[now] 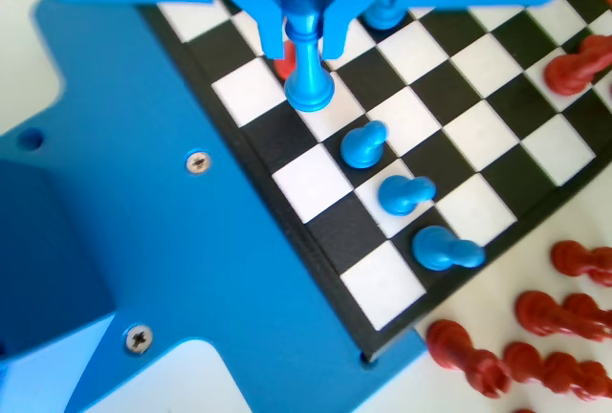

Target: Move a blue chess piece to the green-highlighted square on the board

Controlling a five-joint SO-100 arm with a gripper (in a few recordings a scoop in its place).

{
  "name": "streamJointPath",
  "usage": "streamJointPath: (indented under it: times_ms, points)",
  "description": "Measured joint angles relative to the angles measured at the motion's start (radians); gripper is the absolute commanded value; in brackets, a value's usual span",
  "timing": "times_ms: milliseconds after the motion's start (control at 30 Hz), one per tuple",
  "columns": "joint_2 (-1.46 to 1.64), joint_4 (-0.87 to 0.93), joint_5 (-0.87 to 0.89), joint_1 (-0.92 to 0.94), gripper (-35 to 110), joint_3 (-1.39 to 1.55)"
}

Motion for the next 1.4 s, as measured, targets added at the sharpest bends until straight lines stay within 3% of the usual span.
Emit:
streamJointPath:
  times_ms: [1200,1400]
  points:
    - [-0.048,-0.149,-0.021,0.009,1,0.041]
    - [-0.048,-0.141,-0.04,0.023,9,0.041]
